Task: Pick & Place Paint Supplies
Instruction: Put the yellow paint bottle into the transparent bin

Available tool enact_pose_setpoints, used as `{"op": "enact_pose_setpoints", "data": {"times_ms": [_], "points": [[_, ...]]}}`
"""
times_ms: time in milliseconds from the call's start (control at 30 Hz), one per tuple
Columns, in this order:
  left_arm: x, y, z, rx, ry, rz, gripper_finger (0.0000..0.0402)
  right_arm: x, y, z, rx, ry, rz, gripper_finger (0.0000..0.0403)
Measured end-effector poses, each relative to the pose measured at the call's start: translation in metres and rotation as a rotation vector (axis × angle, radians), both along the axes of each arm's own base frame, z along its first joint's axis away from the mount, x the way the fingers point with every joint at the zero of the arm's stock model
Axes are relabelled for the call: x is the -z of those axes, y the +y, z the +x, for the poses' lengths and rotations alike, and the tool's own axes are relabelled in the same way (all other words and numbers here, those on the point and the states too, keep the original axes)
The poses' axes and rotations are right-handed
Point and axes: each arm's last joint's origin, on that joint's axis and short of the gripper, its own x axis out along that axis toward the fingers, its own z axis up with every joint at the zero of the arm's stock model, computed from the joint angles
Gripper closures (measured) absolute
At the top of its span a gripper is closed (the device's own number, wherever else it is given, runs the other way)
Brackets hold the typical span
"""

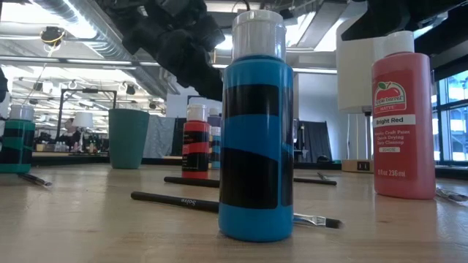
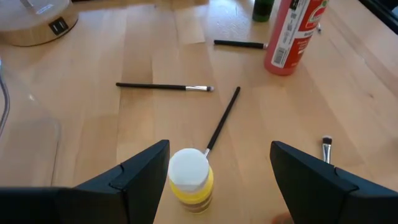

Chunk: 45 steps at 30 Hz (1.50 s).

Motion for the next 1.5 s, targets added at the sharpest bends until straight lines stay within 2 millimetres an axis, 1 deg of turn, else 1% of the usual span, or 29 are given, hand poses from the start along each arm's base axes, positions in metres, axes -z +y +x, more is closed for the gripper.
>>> {"op": "enact_pose_setpoints", "data": {"times_ms": [433, 600, 733, 1300, 1500], "points": [[0.015, 0.003, 0.007, -0.003, 0.020, 0.008, 0.0128, 0.000, 0.000, 0.000, 0.000, -0.003, 0.002, 0.0197], [0.026, 0.004, 0.011, 0.000, 0.051, 0.011, 0.0128, 0.000, 0.000, 0.000, 0.000, -0.003, 0.002, 0.0197], [0.031, 0.004, 0.013, 0.009, 0.058, 0.023, 0.0128, 0.000, 0.000, 0.000, 0.000, -0.003, 0.002, 0.0197], [0.030, 0.005, 0.013, 0.006, 0.047, 0.046, 0.0128, 0.000, 0.000, 0.000, 0.000, -0.003, 0.002, 0.0197], [0.030, 0.007, 0.013, -0.042, 0.055, 0.087, 0.0128, 0.000, 0.000, 0.000, 0.000, -0.003, 0.002, 0.0197]]}}
